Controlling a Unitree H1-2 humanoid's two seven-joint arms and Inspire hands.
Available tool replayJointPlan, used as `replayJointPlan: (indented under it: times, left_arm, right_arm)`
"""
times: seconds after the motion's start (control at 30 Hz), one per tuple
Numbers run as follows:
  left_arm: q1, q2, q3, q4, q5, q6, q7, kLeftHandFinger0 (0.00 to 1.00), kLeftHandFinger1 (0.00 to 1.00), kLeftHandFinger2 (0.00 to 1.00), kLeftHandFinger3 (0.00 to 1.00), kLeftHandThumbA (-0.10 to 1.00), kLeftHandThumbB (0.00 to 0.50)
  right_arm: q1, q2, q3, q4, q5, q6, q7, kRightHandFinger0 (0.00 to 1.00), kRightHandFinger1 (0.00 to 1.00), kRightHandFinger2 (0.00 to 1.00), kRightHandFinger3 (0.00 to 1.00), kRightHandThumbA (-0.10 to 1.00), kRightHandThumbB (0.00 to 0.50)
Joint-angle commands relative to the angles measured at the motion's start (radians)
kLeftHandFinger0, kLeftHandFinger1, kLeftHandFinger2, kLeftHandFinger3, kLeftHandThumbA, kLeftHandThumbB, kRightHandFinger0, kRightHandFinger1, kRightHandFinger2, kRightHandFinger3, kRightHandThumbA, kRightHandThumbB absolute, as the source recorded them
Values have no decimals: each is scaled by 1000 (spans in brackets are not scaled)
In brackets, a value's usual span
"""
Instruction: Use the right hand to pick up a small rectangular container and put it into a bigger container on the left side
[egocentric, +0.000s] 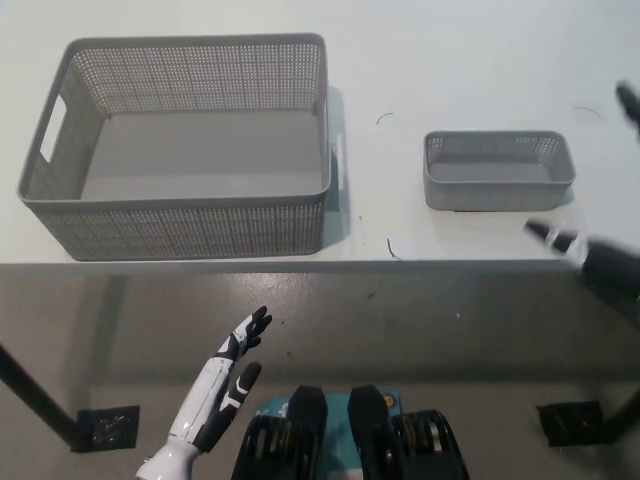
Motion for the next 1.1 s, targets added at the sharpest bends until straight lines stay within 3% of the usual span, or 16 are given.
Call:
replayJointPlan:
  times: [0.0,0.13,0.2,0.3,0.33,0.53,0.57,0.63,0.73,0.77,0.8,0.97,1.07]
  left_arm:
    - [-28,17,5,-19,-11,-43,-15,1000,1000,1000,1000,1000,368]
    - [-23,20,7,-16,-16,-46,-16,1000,1000,1000,1000,1000,369]
    - [-25,20,10,-14,-21,-45,-18,1000,1000,1000,1000,1000,373]
    - [-11,18,8,-18,-16,-38,-18,1000,1000,1000,1000,1000,384]
    - [-11,18,5,-13,-11,-45,-16,1000,1000,1000,1000,1000,373]
    - [-8,18,4,-8,-7,-43,-17,1000,1000,1000,1000,1000,368]
    - [-5,18,3,-8,-5,-44,-16,1000,1000,1000,1000,1000,369]
    - [-1,18,2,-7,-4,-46,-15,1000,1000,1000,1000,1000,370]
    - [-1,17,-1,-3,-6,-46,-17,1000,1000,1000,1000,1000,367]
    - [0,21,-2,-6,2,-45,-19,1000,1000,1000,1000,1000,363]
    - [3,21,-3,-8,5,-44,-19,1000,1000,1000,1000,1000,362]
    - [5,21,-1,-15,5,-36,-21,1000,1000,1000,1000,1000,359]
    - [5,23,-1,-12,0,-40,-24,1000,1000,1000,1000,1000,357]
  right_arm:
    - [-377,-233,59,31,-112,369,287,1000,1000,1000,1000,1000,354]
    - [-604,-303,191,229,-159,417,447,1000,1000,1000,1000,1000,316]
    - [-711,-308,263,369,-181,415,524,1000,1000,1000,1000,1000,345]
    - [-792,-303,336,518,-212,376,574,1000,1000,1000,1000,1000,336]
    - [-857,-286,392,631,-253,373,613,1000,1000,1000,1000,1000,386]
    - [-998,-221,550,911,-315,315,686,1000,1000,1000,1000,1000,381]
    - [-1020,-200,588,978,-339,305,689,1000,1000,1000,1000,1000,416]
    - [-1040,-179,629,1043,-358,294,687,1000,1000,1000,1000,1000,430]
    - [-1094,-122,715,1198,-398,227,690,1000,1000,1000,1000,1000,429]
    - [-1114,-93,755,1276,-402,156,695,1000,1000,1000,1000,1000,385]
    - [-1118,-84,765,1299,-395,137,695,1000,1000,1000,1000,1000,381]
    - [-1150,-12,815,1436,-372,222,731,1000,1000,1000,1000,1000,443]
    - [-1177,22,830,1529,-355,199,757,1000,1000,1000,1000,1000,412]
